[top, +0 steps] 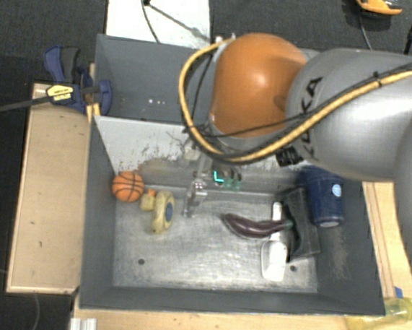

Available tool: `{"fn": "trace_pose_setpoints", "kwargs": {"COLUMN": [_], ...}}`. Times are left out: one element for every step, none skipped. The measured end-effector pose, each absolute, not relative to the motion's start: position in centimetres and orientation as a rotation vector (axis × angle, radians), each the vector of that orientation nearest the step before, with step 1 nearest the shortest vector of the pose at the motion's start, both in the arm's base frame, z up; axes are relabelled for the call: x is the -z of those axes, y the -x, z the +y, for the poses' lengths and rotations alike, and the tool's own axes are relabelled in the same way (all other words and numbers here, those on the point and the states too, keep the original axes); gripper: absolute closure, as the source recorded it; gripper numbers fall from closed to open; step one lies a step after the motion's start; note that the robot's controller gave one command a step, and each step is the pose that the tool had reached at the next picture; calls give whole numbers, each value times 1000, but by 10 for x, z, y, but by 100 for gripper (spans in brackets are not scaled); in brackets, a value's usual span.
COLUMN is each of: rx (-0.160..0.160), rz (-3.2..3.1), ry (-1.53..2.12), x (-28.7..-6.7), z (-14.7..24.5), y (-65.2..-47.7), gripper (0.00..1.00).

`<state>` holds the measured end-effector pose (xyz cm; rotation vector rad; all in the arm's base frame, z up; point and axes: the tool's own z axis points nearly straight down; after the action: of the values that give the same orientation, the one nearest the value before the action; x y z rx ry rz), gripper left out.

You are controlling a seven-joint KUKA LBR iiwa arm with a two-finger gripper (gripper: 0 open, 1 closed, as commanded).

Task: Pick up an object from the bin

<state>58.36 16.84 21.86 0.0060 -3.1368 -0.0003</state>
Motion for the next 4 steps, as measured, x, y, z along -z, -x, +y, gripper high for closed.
{"fn": "trace_pose_setpoints", "kwargs": {"rx": [3,4,0,3], "rz": [-3145,-3145,-3105,-3103], "ry": [1,146,478,504], "x": [-223,-165,-158,-132], "z": [168,196,229,228], "y": [-586,-583,-589,-582], "gripper": [0,0,0,0]}}
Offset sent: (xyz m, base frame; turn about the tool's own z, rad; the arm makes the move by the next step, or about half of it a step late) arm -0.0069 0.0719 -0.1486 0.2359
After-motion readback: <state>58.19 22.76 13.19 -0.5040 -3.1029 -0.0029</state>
